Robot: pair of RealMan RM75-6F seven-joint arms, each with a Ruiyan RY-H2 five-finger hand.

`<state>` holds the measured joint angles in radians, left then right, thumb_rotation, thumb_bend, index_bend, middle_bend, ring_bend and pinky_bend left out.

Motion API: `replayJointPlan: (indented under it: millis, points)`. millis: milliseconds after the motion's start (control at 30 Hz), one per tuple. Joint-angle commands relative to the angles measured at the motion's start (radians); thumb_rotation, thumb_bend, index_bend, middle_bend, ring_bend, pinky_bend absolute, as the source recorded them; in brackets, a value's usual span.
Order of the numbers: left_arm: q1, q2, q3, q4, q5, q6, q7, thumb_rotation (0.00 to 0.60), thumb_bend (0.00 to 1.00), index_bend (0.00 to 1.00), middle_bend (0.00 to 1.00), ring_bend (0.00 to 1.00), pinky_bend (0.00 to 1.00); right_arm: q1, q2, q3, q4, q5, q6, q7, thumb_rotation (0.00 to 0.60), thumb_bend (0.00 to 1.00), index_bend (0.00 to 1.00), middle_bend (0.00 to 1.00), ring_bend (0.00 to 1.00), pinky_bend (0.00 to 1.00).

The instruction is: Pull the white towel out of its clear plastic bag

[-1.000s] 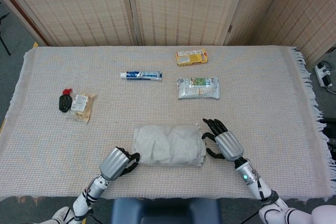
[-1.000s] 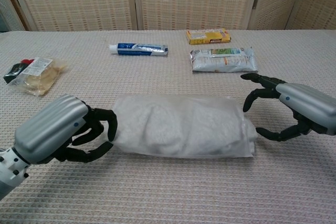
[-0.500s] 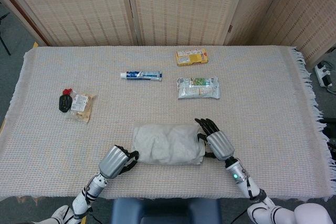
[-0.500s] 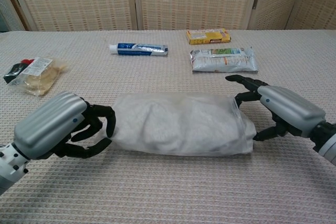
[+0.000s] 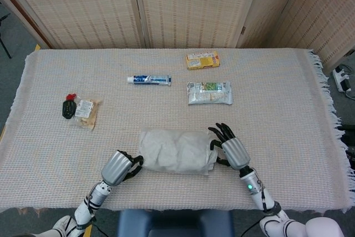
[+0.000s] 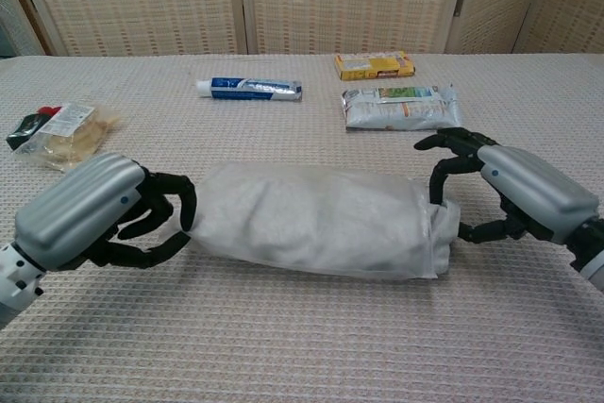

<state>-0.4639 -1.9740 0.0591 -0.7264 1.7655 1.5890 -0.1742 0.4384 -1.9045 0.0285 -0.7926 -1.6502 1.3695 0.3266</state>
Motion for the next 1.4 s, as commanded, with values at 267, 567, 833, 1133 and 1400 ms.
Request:
replayJointPlan:
  millis: [267,567,833,1133,1400]
  points:
    - [0.006,0.048,-0.053,0.09,-0.057,0.021,-0.066,0.6,0.52,0.7,1.0,1.0,1.0,-0.07,0.175,-0.003,-0.102,0.034,0.062,-0.041,0.6,0.69,0.75,0.14,0.0,0.0]
    - [0.043,0.103,-0.093,0.166,-0.131,0.01,-0.102,0.6,0.52,0.71,1.0,1.0,1.0,-0.105,0.282,0.035,-0.111,0.1,0.062,-0.03,0.6,0.69,0.75,0.14,0.0,0.0]
    - [0.107,0.139,-0.108,0.193,-0.181,0.026,-0.147,0.6,0.51,0.71,1.0,1.0,1.0,-0.132,0.33,0.078,-0.062,0.163,0.057,-0.01,0.6,0.69,0.75,0.14,0.0,0.0]
    - [0.131,0.18,-0.066,0.036,-0.153,0.019,-0.117,0.6,0.34,0.35,1.0,1.0,1.0,-0.148,0.462,0.021,-0.22,0.14,-0.023,0.002,0.6,0.41,0.02,0.0,0.0,0.0]
    - [0.135,0.474,-0.059,-0.51,-0.241,-0.149,0.191,0.6,0.19,0.22,0.42,0.29,0.39,-0.22,0.696,0.031,-0.602,0.231,0.007,-0.37,0.6,0.11,0.0,0.0,0.0,0.0]
